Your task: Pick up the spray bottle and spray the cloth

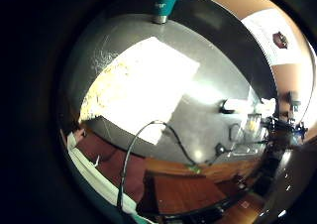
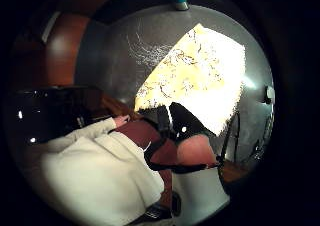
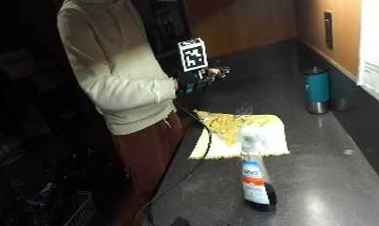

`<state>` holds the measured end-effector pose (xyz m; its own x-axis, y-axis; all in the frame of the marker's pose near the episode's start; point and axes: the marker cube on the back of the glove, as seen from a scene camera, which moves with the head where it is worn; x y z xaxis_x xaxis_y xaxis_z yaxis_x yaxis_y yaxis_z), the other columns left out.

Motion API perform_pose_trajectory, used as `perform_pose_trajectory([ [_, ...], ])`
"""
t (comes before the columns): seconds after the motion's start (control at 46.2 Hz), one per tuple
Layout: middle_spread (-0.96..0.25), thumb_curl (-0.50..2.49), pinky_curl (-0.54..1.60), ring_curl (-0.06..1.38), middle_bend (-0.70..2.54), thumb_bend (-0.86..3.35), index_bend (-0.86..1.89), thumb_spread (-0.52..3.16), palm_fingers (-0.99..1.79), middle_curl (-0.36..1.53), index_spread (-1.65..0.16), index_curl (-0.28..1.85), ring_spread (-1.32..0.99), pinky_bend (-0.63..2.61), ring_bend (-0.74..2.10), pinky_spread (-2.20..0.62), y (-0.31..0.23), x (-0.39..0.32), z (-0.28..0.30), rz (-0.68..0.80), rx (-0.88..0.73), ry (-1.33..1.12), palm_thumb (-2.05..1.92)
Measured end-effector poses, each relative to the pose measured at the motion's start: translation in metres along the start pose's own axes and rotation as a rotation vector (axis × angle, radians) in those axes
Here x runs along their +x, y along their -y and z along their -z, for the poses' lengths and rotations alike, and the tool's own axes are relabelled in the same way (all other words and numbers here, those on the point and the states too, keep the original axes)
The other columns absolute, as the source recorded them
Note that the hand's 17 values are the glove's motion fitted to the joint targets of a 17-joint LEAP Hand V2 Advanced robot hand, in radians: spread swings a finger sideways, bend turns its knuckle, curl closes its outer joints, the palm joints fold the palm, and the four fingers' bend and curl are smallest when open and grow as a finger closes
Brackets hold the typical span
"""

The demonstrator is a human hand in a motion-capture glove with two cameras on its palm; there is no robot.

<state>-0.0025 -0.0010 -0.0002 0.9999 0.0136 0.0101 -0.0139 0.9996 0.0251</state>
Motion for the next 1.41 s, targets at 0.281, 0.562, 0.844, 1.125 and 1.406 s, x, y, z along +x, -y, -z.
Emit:
perform_pose_trajectory([
  [0.281, -0.02, 0.20, 0.17, 0.08, 0.19, 0.24, 0.25, 0.85, 0.15, 0.14, -0.36, 0.19, 0.03, 0.30, 0.20, 0.17, 0.015, 0.010, 0.009, -0.198, 0.284, 0.169, 0.58],
  [0.562, -0.01, 0.27, 0.23, 0.14, 0.18, 0.14, 0.18, 0.97, 0.21, 0.19, -0.37, 0.25, 0.02, 0.30, 0.24, 0.19, 0.007, 0.047, 0.008, -0.384, 0.518, 0.319, 0.65],
  [0.844, -0.01, 0.32, 0.29, 0.21, 0.21, 0.06, 0.11, 1.02, 0.26, 0.25, -0.33, 0.24, 0.00, 0.35, 0.33, 0.17, -0.017, 0.092, -0.009, -0.677, 0.881, 0.513, 0.70],
  [1.125, 0.01, 0.36, 0.32, 0.24, 0.22, -0.01, 0.11, 1.03, 0.21, 0.29, -0.29, 0.21, 0.00, 0.40, 0.37, 0.15, -0.021, 0.144, -0.030, -0.936, 0.990, 0.647, 0.74],
  [1.406, 0.01, 0.39, 0.34, 0.26, 0.22, -0.02, 0.12, 1.03, 0.18, 0.32, -0.28, 0.21, 0.01, 0.42, 0.39, 0.14, -0.024, 0.192, -0.058, -1.050, 1.093, 0.695, 0.75],
])
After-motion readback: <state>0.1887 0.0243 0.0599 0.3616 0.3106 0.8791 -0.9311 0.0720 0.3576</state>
